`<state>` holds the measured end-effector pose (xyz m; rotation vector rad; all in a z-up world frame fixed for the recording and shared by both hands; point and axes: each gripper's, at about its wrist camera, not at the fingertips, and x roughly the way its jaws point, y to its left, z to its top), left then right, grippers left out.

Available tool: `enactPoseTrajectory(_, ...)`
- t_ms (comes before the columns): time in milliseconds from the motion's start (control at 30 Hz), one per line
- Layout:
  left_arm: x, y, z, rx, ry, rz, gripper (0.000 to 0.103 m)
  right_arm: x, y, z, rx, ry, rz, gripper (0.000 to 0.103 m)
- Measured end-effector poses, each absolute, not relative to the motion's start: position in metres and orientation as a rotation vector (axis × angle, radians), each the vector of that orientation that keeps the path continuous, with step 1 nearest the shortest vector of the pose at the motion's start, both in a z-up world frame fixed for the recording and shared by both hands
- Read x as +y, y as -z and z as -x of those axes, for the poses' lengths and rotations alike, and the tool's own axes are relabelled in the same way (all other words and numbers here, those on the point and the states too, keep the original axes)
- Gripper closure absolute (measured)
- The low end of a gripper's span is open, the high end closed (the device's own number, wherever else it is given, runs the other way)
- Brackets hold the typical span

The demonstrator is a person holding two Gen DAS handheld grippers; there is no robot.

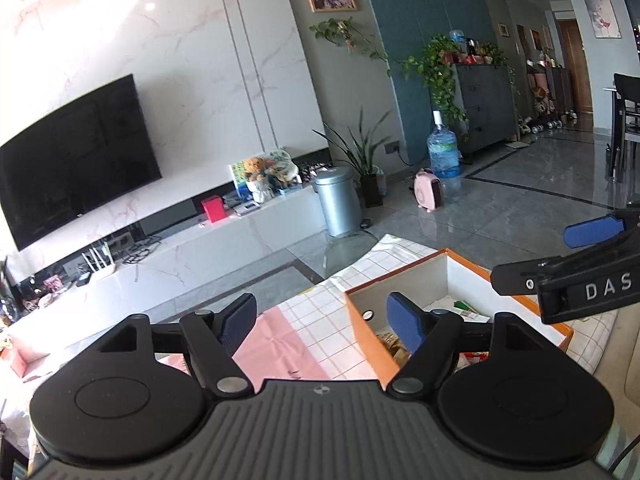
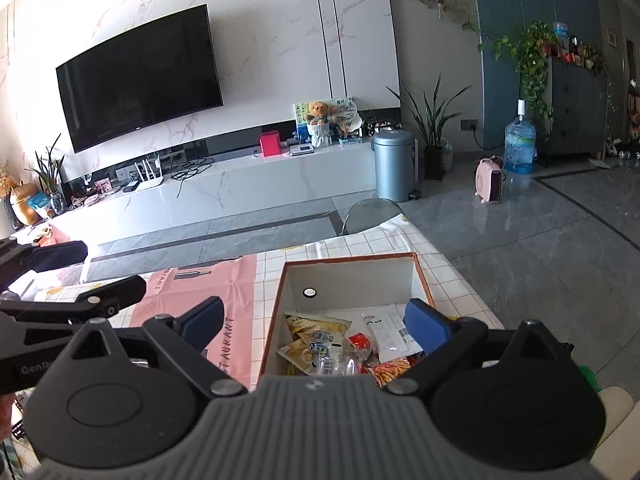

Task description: Organize snacks

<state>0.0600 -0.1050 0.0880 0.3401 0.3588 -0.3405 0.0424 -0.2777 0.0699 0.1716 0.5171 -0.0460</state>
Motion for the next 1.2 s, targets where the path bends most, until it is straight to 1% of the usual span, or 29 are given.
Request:
enactPoseTrajectory(33, -0.102, -0.087, -0.054, 0.347, 0.327, -0.337, 0.010, -0.272, -0.068, -0.035, 0.504, 0.053, -0.167, 0.009)
enactPoseTrajectory(200, -0.088, -0.071, -0.040, 0.346, 0.269, -0.316, 0.010, -0.244, -0.050, -0.003, 0.439, 0.112, -0.128, 0.009)
enactPoseTrajectory(433, -0.067, -0.037, -0.038, 0.418, 0.233, -0.251, 0.010, -0.217, -0.020, 0.016, 0.409, 0.150, -0.035, 0.009)
enactPoseTrajectory(633, -0.055, -0.009, -0.042, 0.510, 0.218, -0.179, 0.009, -0.208, 0.006, 0.013, 0.478, 0.153, -0.048, 0.009)
enactPoseTrajectory(800, -0.053, 0.011, -0.043, 0.571, 0.224, -0.174, 0.009, -0.207, 0.027, 0.003, 0.549, 0.155, -0.052, 0.009)
enactPoseTrajectory(1033, -0.054, 0.026, -0.052, 0.636, 0.210, -0.172, 0.009, -0.208, 0.051, -0.014, 0.627, 0.156, -0.075, 0.009)
enactPoseTrajectory(1200, -0.058, 0.032, -0.057, 0.663, 0.207, -0.186, 0.009, -0.213, 0.057, -0.018, 0.638, 0.165, -0.087, 0.009)
